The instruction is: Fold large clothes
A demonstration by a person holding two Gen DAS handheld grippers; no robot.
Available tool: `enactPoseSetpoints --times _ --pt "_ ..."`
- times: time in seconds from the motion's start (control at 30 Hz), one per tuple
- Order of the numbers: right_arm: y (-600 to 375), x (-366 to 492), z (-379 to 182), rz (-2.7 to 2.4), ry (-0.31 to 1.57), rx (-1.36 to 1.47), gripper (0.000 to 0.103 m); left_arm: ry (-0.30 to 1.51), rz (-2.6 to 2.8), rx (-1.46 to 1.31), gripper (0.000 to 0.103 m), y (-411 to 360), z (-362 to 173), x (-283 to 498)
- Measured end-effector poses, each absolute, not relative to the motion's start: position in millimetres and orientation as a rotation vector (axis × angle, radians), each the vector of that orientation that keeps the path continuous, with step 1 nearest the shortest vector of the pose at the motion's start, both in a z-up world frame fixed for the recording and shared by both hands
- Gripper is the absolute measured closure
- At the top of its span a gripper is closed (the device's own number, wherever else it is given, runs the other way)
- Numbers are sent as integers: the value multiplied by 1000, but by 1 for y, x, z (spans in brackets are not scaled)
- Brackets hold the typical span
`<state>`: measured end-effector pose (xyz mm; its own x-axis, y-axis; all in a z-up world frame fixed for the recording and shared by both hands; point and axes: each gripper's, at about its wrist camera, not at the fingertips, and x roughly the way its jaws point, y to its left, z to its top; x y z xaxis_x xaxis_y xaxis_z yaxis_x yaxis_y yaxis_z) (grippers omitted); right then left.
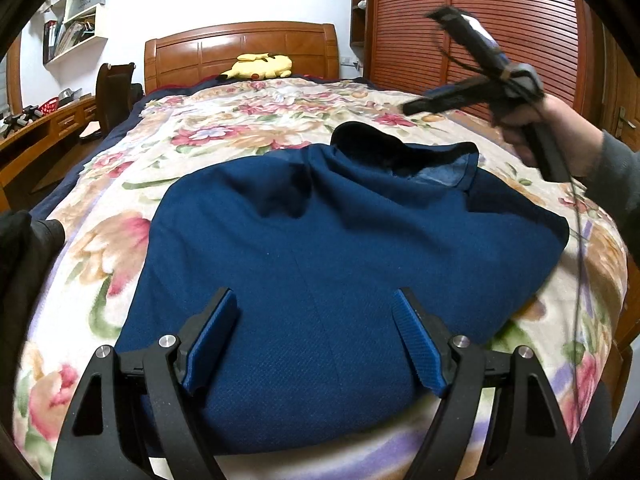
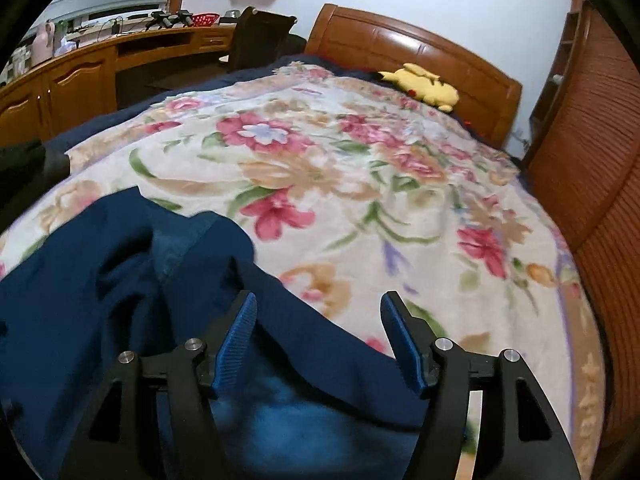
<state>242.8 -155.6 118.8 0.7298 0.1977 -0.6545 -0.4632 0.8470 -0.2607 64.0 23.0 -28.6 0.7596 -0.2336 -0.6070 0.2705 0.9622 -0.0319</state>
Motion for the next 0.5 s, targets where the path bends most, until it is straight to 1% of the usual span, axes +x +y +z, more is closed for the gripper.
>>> enactPoseSetpoints --times 0.17,0.33,0.5 --pt "-206 229 108 311 702 -401 37 652 -274 59 22 24 -29 64" --pt "-249 217 81 269 784 -365 37 653 -273 60 22 23 -29 65" --pt "-263 199 59 314 831 -335 37 653 -274 60 22 23 -29 65"
